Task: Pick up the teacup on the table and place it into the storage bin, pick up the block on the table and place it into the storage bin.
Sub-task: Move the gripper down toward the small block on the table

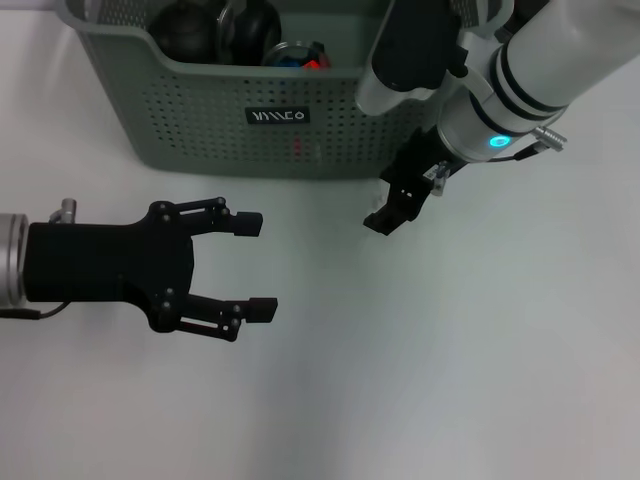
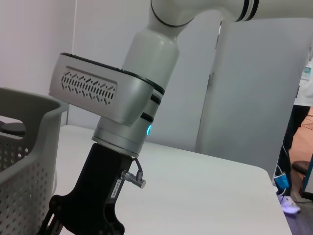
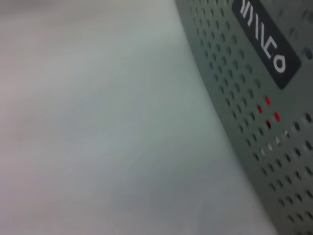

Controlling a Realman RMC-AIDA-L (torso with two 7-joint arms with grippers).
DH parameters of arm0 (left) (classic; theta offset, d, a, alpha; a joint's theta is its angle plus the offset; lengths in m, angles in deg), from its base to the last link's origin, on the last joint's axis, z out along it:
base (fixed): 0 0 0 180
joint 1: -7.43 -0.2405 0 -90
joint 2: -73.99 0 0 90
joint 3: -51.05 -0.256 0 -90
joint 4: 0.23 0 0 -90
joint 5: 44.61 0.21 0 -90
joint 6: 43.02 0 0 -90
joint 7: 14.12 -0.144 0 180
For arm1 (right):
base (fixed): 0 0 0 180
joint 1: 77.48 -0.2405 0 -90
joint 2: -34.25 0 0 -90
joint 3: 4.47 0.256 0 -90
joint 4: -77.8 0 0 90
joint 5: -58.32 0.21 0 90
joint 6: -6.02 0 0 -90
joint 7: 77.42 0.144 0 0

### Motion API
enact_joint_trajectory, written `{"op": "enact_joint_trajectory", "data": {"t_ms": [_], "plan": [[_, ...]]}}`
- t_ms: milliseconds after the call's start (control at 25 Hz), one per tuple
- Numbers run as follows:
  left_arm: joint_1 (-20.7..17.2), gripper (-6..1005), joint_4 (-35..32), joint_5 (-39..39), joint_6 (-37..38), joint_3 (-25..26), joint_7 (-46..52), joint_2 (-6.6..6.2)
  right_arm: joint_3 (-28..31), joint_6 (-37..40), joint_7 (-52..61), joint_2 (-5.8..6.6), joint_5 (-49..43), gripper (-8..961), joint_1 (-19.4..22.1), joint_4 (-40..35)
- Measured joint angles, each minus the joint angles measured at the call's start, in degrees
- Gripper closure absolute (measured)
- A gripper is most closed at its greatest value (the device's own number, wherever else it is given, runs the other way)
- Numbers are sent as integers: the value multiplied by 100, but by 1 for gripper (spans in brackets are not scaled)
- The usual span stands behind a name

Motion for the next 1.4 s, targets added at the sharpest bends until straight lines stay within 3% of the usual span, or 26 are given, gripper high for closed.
{"op": "enact_joint_trajectory", "data": {"t_ms": [360, 1120, 1400], "plan": [[46, 60, 0, -6, 0, 0, 10, -7, 2, -143, 12, -3, -9, 207, 110, 92], [45, 60, 0, -9, 1, 0, 31, -9, 2, -405, 49, -9, -7, 490, 144, 191], [56, 60, 0, -8, 1, 0, 77, -9, 2, -455, 28, -12, 3, 488, 153, 238]]}}
